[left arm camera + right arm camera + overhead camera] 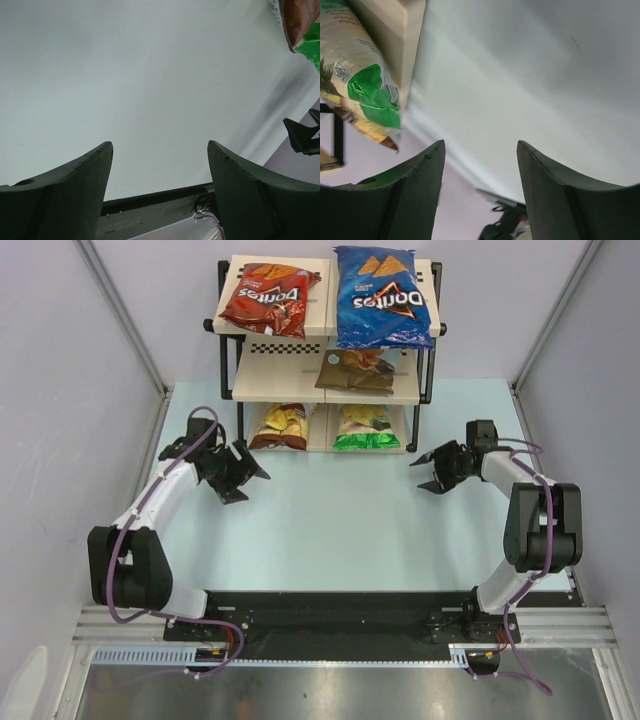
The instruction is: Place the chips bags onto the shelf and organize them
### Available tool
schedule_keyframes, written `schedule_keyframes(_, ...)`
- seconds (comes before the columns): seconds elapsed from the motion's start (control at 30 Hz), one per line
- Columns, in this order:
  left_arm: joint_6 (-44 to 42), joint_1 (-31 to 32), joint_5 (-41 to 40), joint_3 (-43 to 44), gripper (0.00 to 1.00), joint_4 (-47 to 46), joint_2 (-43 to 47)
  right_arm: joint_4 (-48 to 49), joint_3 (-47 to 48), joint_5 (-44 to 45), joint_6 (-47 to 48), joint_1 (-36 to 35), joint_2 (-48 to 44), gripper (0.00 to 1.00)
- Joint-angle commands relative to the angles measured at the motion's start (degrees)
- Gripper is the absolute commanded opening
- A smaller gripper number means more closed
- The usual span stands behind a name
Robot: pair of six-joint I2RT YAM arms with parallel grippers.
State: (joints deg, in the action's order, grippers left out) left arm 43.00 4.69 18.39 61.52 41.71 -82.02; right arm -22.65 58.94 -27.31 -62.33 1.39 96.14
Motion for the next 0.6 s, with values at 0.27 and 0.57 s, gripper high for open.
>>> schedule_keyframes(0.27, -1.78, -0.12, 2.35, 4.05, 0.81, 0.73, -2.7, -11.1, 5.57, 5.25, 7.66, -3.06, -1.57, 0.65)
schedule_keyframes(0.57, -3.1, -0.21, -0.37, 9.4, 0.82, 0.91, -3.24, -7.58, 5.57, 3.58, 4.94, -3.59, 0.63, 0.65)
